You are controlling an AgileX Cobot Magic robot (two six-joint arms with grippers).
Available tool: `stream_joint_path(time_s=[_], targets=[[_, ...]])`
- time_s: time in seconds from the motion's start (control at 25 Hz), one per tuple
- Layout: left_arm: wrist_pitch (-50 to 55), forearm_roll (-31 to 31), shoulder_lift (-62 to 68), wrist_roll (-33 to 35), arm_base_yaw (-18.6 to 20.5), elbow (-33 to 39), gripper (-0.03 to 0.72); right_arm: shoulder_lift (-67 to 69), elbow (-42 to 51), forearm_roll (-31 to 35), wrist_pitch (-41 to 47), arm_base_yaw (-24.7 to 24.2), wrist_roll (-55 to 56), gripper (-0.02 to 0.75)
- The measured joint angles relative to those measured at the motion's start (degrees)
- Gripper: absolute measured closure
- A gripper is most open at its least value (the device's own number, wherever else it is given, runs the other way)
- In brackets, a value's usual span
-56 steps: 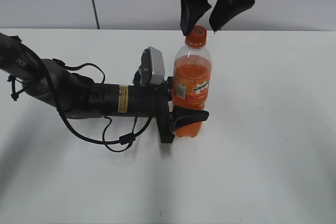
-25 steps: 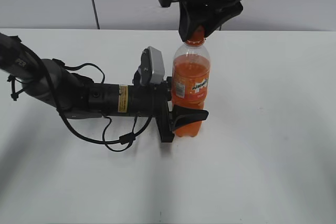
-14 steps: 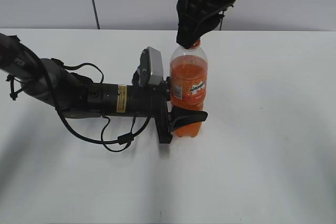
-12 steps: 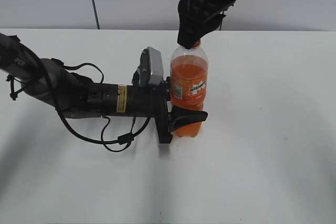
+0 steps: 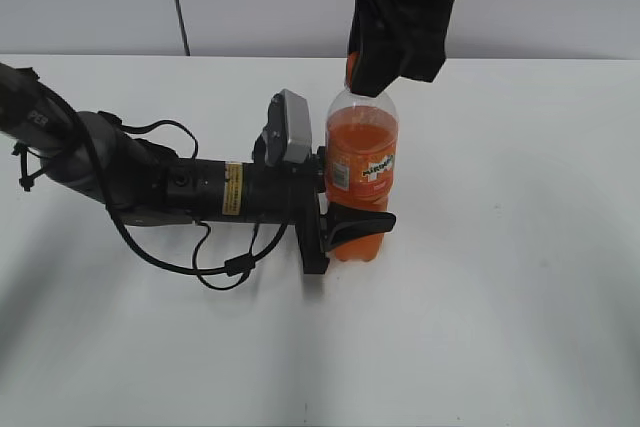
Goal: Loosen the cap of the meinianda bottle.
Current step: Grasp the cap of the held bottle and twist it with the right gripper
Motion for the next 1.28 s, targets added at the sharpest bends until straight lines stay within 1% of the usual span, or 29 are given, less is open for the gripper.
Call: stream_joint_path(time_s=[0.4, 0.64, 1.0, 1.2, 1.28], targets=[[0.1, -0.1, 0.0, 0.1, -0.1, 0.0, 0.295, 0.1, -0.2, 0.0, 0.6, 0.0, -22.2, 0.463], [0.2, -0.2, 0.0, 0.1, -0.2, 0.0, 0.295, 0.1, -0.3, -0.3, 0.8, 0.0, -30.5, 0.463], [0.3, -0.5, 0.0, 0.1, -0.3, 0.0, 0.295, 0.1, -0.3, -0.6, 0.8, 0.0, -31.9, 0.463], [0.3, -0.4, 0.0, 0.1, -0.3, 0.0, 0.295, 0.1, -0.4, -0.7, 0.8, 0.0, -28.6, 0.463], [0.3, -0.4, 0.0, 0.1, -0.3, 0.0, 0.295, 0.1, -0.4, -0.7, 0.8, 0.0, -27.3, 0.447]])
